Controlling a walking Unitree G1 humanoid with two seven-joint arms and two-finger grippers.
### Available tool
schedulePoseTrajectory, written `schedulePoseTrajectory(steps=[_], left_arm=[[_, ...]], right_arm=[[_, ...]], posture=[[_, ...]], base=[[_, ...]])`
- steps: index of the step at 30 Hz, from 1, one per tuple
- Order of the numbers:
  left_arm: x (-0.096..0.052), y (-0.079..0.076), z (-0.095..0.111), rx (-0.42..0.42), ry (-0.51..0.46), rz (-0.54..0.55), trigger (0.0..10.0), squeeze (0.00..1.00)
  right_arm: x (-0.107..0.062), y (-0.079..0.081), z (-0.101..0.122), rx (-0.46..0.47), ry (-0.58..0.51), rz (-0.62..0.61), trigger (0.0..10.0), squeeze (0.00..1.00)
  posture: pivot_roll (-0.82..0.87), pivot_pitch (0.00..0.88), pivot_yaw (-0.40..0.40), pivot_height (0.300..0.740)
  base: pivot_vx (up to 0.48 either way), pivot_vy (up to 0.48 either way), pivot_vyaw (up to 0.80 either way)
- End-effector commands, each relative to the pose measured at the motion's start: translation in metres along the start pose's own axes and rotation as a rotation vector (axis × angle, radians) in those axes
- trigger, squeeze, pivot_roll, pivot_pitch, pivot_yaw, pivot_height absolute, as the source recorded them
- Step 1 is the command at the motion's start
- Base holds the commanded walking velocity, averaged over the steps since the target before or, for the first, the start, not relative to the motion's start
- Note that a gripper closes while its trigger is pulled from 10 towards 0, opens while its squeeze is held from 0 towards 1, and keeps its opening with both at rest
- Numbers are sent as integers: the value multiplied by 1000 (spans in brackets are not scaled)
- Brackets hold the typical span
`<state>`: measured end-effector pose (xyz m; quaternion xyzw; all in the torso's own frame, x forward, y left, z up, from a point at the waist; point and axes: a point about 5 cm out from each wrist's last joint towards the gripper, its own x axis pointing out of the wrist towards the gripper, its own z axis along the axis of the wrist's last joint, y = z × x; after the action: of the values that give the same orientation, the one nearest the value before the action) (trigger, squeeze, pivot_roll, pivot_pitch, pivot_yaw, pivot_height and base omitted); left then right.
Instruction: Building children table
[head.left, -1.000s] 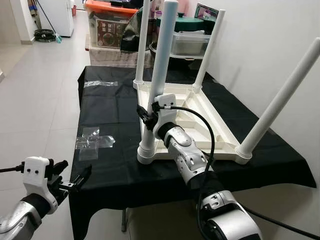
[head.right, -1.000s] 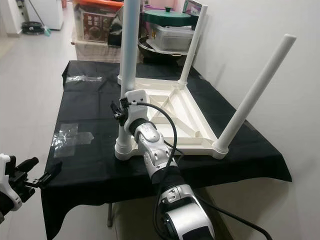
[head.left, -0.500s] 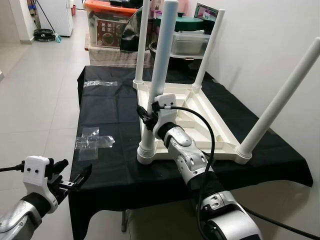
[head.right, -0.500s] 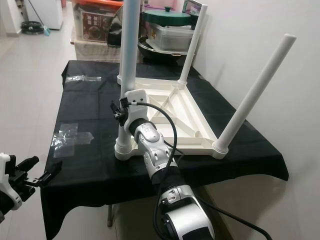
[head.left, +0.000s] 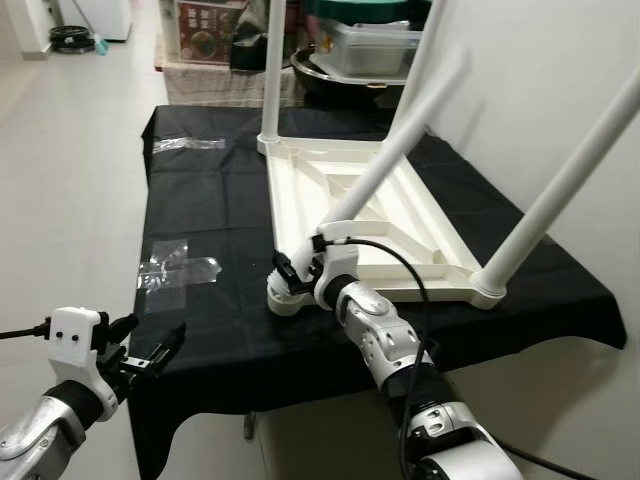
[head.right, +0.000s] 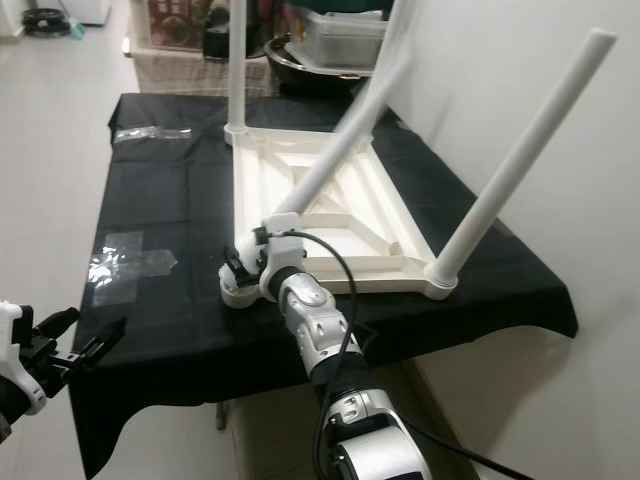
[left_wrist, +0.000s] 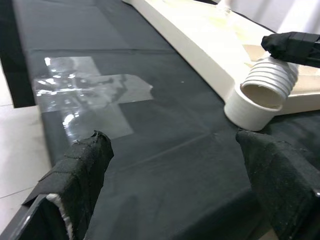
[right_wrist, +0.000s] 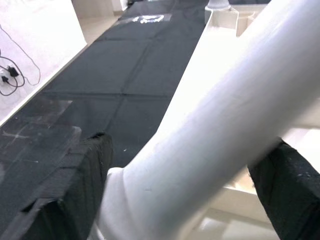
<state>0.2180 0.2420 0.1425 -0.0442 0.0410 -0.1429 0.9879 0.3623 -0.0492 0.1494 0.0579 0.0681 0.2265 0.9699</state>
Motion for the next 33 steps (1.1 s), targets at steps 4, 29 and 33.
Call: schedulePoseTrajectory(steps=[4,29,33], left_arm=[[0,0,-3,-2,14,-9,10000,0],[-1,3,-1,7,15,1,10000,0],[-1,3,-1,7,16,0,10000,0]], right_arm=[[0,-3,7,17,-16,-11,10000,1000],[2,-6,12,344,43,-73,10000,1000],[4,-1,16,436,63,-59,10000,1000]], posture=[[106,0,-122,740],[116,0,-120,740],[118,0,-120,740]], base=[[0,0,0],[0,0,0],[0,0,0]])
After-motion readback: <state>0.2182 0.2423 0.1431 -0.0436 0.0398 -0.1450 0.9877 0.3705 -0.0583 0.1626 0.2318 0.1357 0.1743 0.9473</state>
